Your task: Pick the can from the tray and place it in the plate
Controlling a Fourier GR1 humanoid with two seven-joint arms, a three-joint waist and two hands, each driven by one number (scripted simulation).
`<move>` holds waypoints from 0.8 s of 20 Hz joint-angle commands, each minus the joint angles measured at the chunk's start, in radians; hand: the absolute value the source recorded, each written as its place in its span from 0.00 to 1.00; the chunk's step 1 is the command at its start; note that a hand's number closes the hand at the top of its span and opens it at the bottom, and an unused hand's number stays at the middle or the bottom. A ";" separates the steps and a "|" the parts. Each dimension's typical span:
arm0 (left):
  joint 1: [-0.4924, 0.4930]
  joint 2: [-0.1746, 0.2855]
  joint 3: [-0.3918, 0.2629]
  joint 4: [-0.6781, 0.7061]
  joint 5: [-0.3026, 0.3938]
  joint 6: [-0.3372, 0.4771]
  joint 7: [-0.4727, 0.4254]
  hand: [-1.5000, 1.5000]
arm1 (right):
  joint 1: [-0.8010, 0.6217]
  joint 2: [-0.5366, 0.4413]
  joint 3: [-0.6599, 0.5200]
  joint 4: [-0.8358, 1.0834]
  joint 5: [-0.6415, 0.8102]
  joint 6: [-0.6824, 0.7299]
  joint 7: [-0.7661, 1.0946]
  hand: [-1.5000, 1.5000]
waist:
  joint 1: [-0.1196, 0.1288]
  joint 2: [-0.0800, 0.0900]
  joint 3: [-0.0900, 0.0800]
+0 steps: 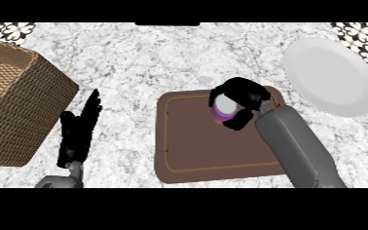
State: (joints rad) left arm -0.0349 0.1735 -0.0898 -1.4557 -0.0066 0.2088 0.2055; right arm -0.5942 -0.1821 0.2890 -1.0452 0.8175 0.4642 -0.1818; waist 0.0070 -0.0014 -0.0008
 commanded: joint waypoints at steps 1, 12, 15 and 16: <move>-0.012 -0.001 0.032 0.035 -0.007 -0.018 -0.012 0.50 | 0.009 0.042 -0.004 -0.025 0.045 -0.035 0.000 1.00 | -0.004 0.002 0.001; -0.005 -0.019 0.030 0.023 -0.027 -0.005 -0.004 0.50 | 0.025 -0.061 -0.170 -0.074 0.091 -0.274 0.035 1.00 | -0.014 0.001 0.001; -0.010 -0.009 0.030 -0.036 -0.010 -0.019 0.062 0.50 | 0.058 -0.085 -0.232 0.016 0.123 -0.400 0.061 1.00 | -0.005 0.003 0.002; -0.005 -0.022 0.023 -0.019 -0.010 -0.021 0.029 0.50 | 0.022 -0.149 -0.300 0.064 0.096 -0.393 0.045 1.00 | -0.003 0.007 0.002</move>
State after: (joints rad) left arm -0.0307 0.1640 -0.0634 -1.4806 -0.0172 0.1867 0.2355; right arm -0.5649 -0.2601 0.0921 -1.0486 0.9131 0.1510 -0.1582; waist 0.0018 0.0012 0.0004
